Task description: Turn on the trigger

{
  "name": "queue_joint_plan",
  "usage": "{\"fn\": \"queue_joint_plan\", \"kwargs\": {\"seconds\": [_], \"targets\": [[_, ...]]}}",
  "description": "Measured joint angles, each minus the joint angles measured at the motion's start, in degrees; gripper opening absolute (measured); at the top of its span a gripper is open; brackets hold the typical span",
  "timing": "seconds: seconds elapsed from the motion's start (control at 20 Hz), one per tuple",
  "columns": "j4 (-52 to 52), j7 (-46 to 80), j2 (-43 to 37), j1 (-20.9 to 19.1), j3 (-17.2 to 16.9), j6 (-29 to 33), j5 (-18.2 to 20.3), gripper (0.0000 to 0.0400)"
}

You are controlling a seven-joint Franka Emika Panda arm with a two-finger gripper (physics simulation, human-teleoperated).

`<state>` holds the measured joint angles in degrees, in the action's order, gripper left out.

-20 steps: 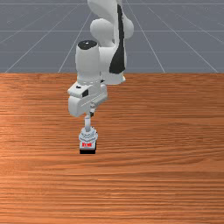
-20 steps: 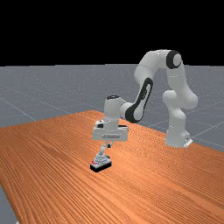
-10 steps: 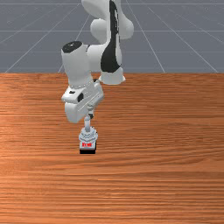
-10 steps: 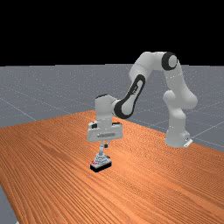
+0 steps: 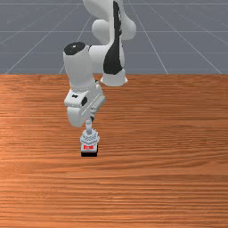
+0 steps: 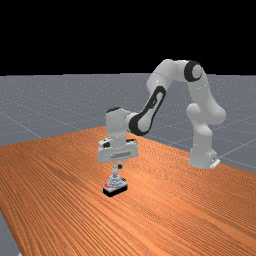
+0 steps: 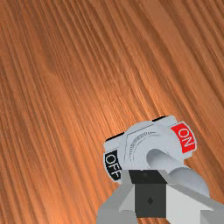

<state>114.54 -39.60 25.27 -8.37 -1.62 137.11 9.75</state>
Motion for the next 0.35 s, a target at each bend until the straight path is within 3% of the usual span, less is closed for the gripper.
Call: {"fn": "queue_joint_plan", "kwargs": {"seconds": [0.05, 0.15, 0.2, 0.35], "targets": [[0.49, -1.48, -0.18, -0.35, 0.33, 1.07, 0.54, 0.0], [-2.54, -2.91, 1.15, -0.54, 0.33, -3.17, 0.0, 0.0], [-0.47, -3.38, 0.32, -0.85, 0.68, 0.6, 1.68, 0.0], [-2.08, -4.31, 1.18, -1.46, 0.56, -0.68, 2.69, 0.0]]}}
